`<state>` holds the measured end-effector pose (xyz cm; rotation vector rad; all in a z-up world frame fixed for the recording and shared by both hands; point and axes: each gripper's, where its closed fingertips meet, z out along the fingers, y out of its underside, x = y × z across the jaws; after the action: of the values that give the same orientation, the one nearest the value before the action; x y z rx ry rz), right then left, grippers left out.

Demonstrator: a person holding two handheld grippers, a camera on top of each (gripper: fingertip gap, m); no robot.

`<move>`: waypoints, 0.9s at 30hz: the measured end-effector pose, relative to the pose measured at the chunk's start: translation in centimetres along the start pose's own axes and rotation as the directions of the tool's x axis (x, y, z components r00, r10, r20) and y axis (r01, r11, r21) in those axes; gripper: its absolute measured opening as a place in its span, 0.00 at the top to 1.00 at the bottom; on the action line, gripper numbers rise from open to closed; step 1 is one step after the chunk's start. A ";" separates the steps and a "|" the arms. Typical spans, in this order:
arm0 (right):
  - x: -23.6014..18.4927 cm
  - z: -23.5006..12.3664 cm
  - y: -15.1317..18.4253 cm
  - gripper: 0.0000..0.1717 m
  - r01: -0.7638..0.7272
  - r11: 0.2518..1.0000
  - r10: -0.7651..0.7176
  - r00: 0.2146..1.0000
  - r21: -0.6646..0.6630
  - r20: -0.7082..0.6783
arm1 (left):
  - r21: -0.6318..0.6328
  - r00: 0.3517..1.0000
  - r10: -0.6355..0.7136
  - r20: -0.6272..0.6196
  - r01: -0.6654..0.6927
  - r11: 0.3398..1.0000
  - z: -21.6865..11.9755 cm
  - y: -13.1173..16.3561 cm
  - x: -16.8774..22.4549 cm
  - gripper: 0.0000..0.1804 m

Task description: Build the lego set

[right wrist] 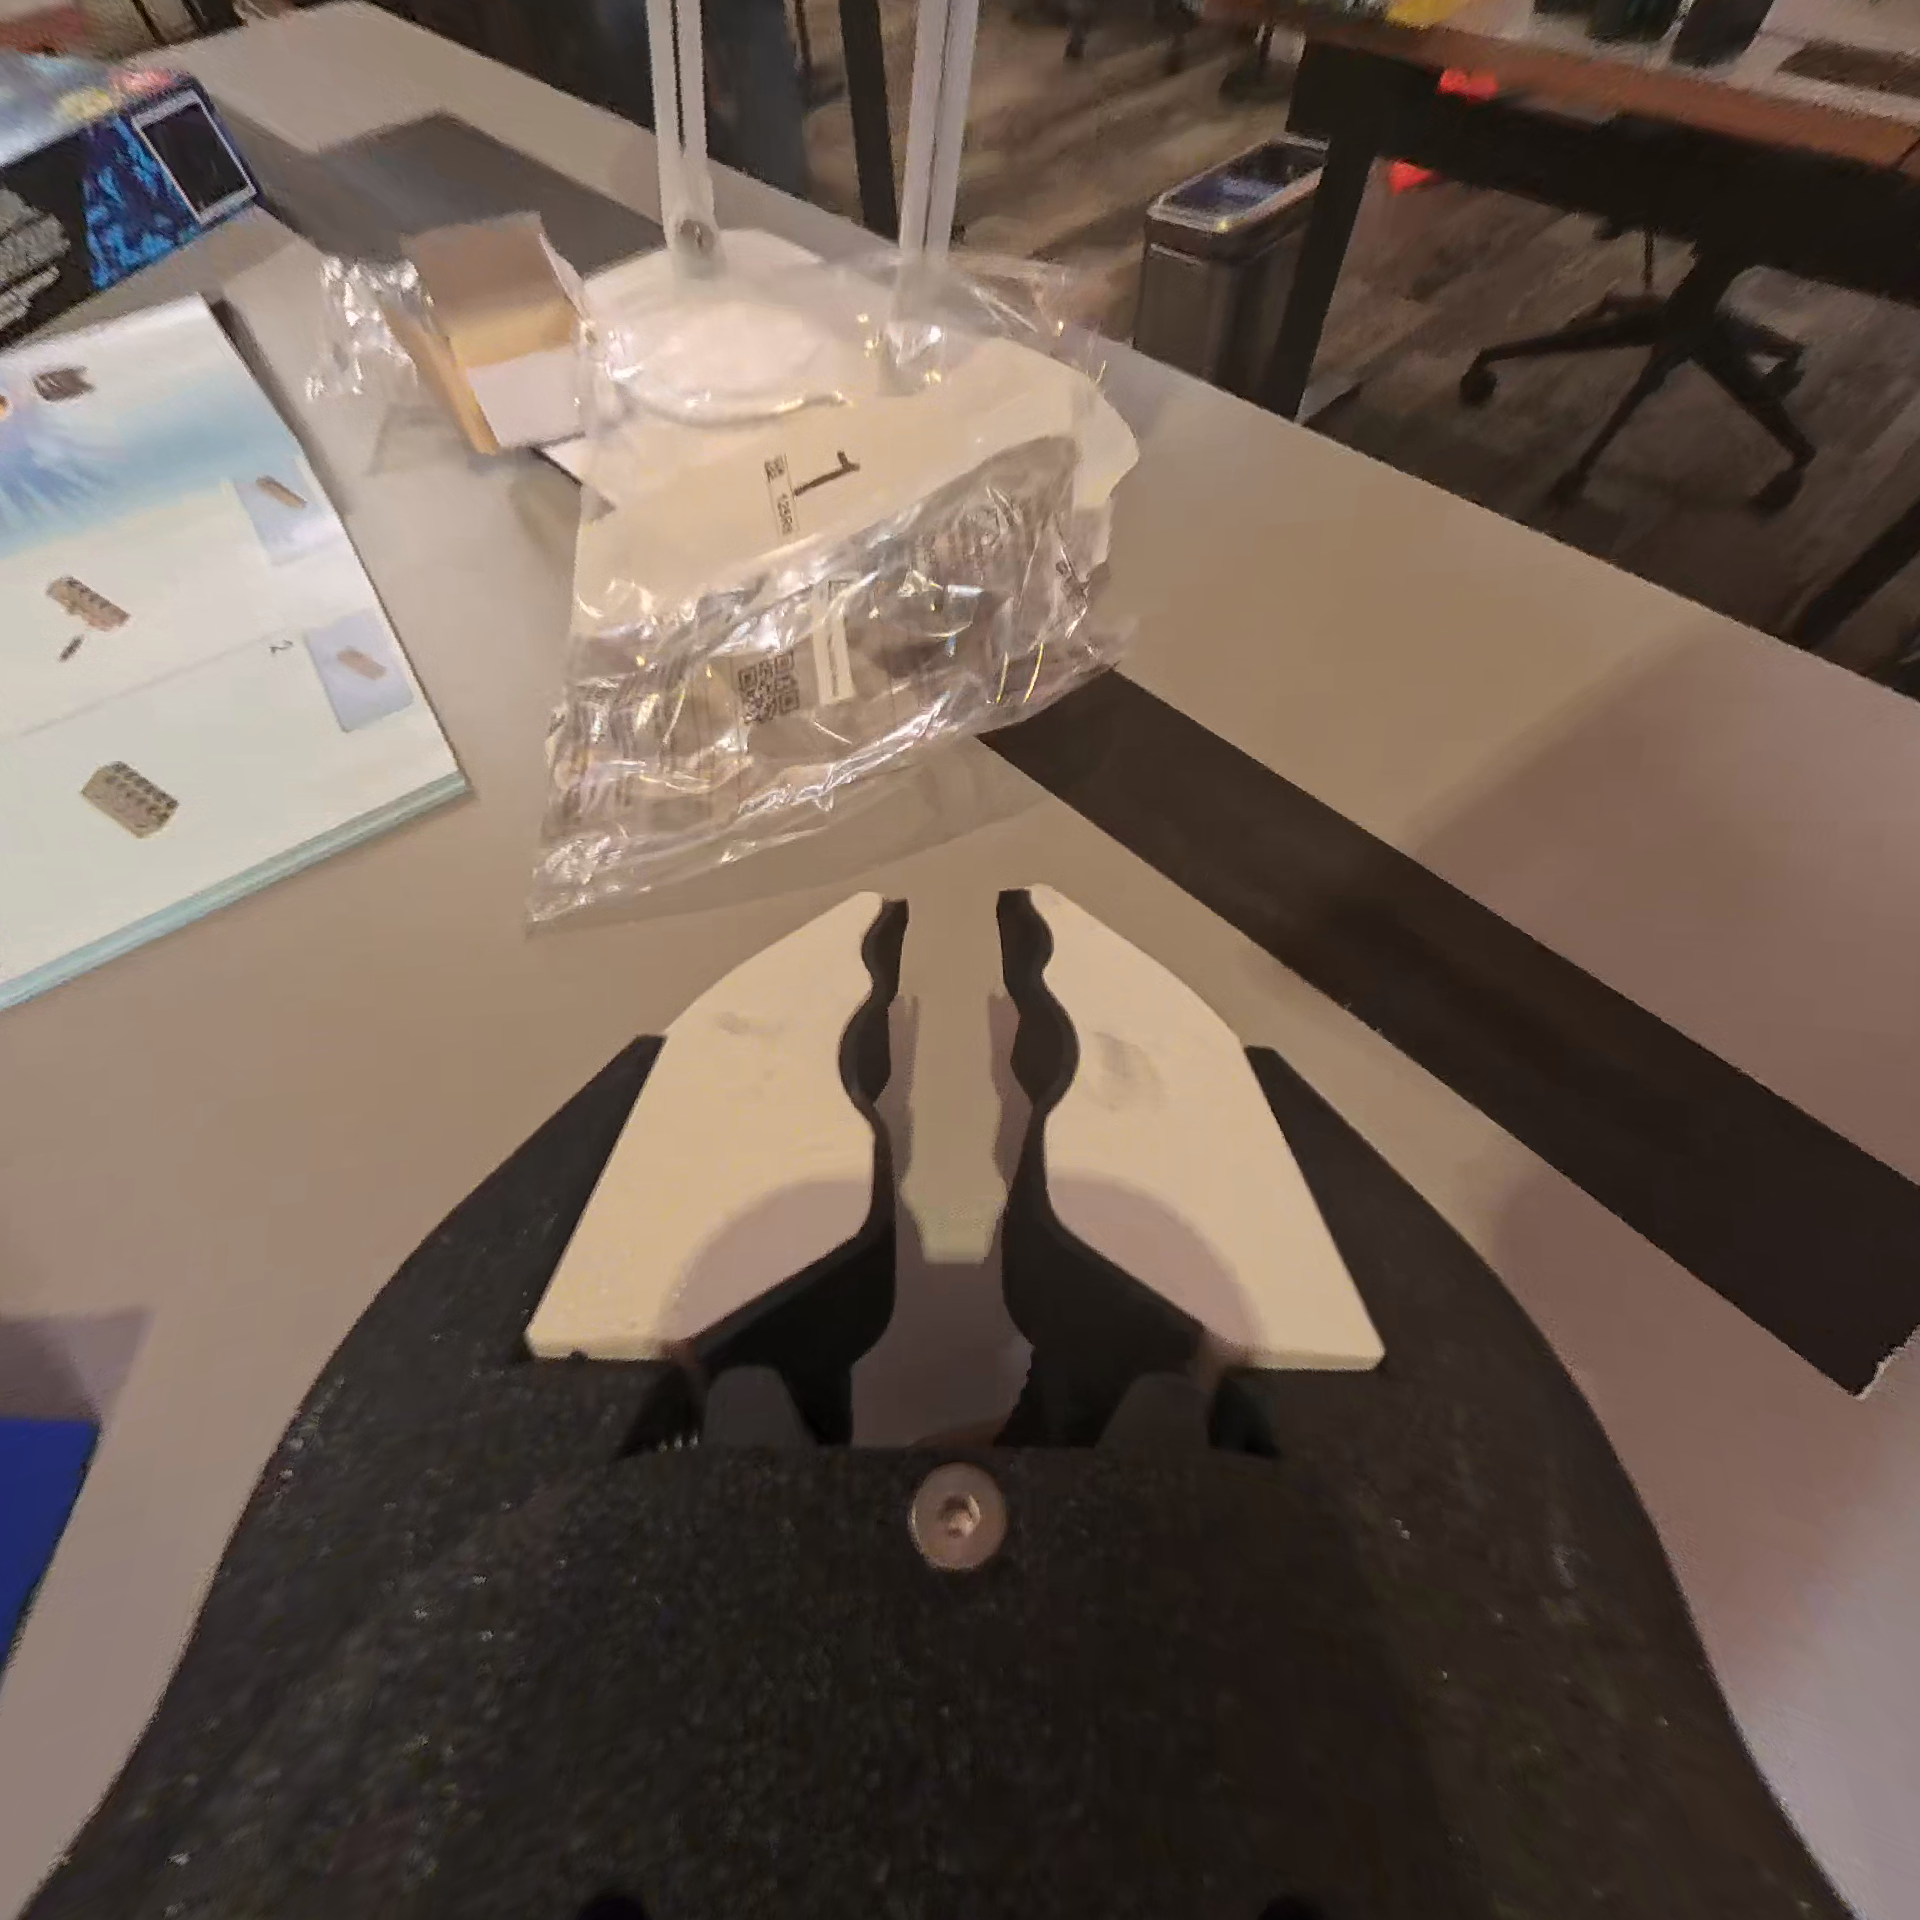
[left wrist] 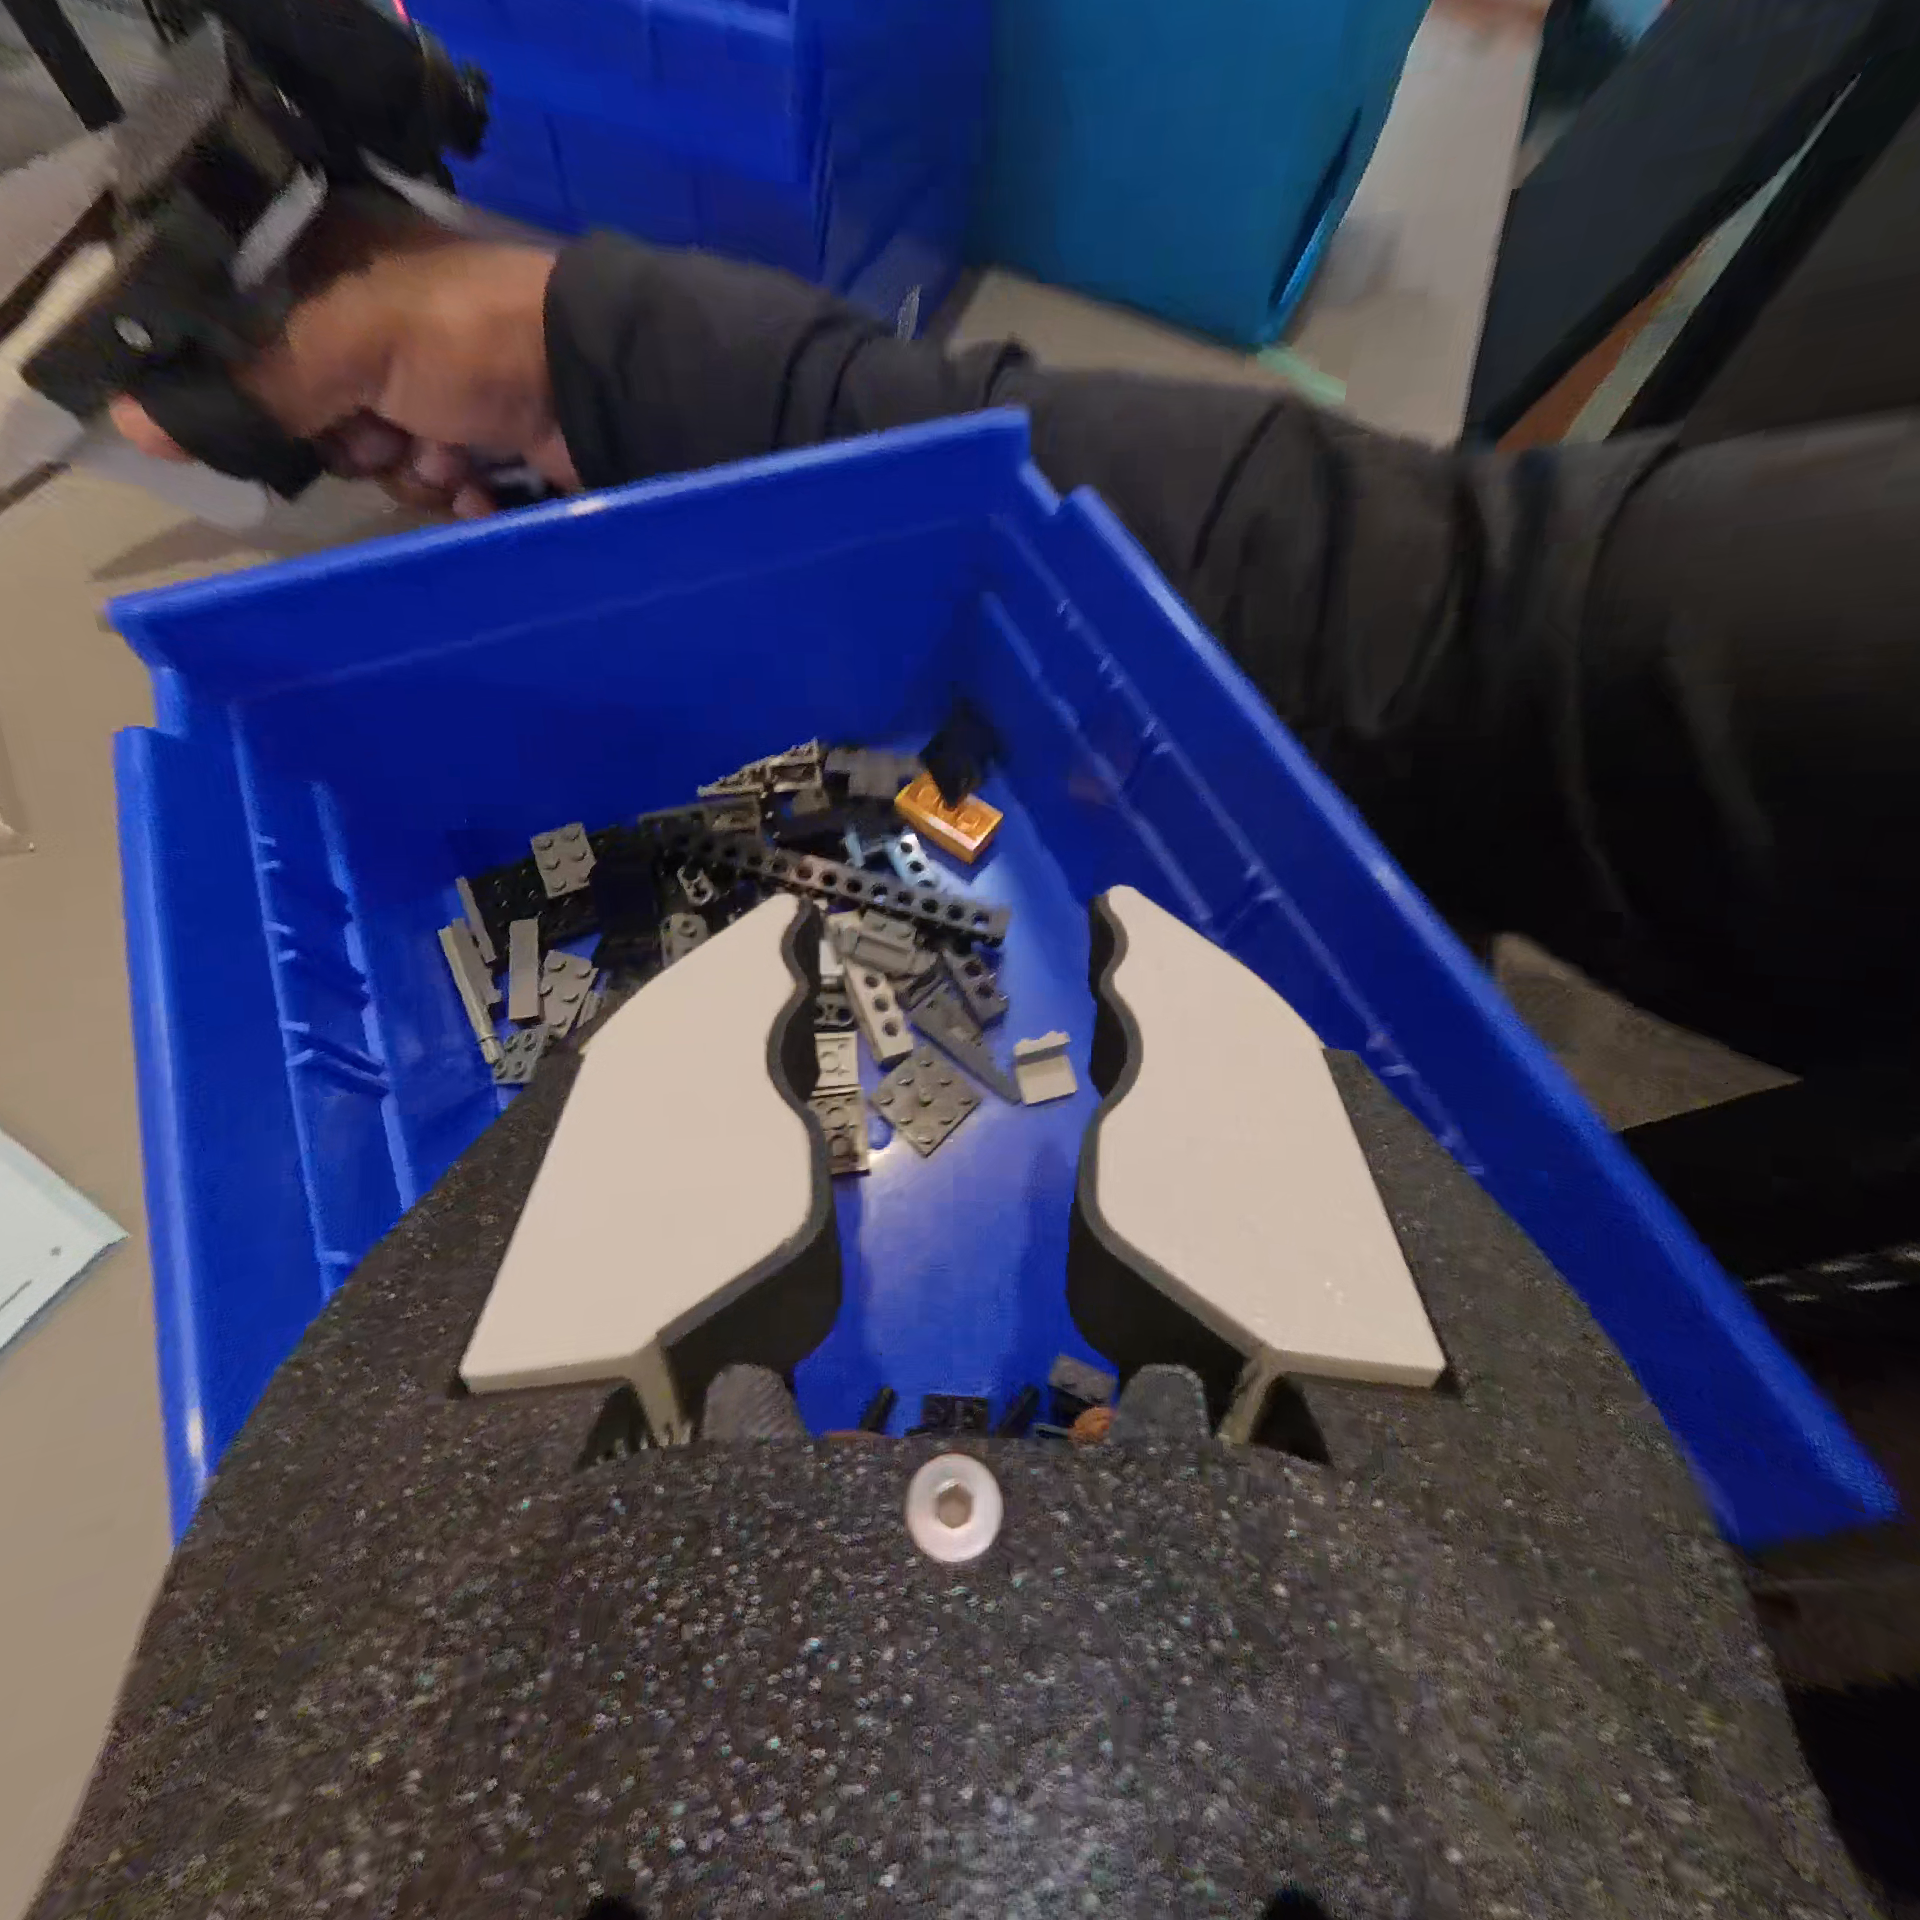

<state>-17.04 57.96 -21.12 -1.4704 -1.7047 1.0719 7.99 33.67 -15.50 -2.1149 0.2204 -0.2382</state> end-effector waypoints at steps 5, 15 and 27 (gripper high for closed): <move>0.0 -0.3 0.1 0.89 0.011 1.000 -0.011 0.999 0.004 -0.031 | -0.186 0.994 0.098 0.044 -0.089 0.978 3.4 2.7 -0.9 0.70; -2.3 2.1 3.3 0.89 0.311 0.916 -0.330 0.943 -0.254 -0.033 | -0.391 0.994 0.054 0.099 -0.011 0.920 6.0 6.7 -3.9 0.67; -2.1 1.9 3.0 0.89 0.293 0.928 -0.310 0.950 -0.230 -0.039 | -0.309 0.974 0.053 -0.218 -0.120 0.943 6.6 5.8 2.1 0.68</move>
<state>-16.97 55.65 -24.54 -1.3023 -1.9688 0.6721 11.33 35.52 -23.70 -2.3954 0.5050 -0.3937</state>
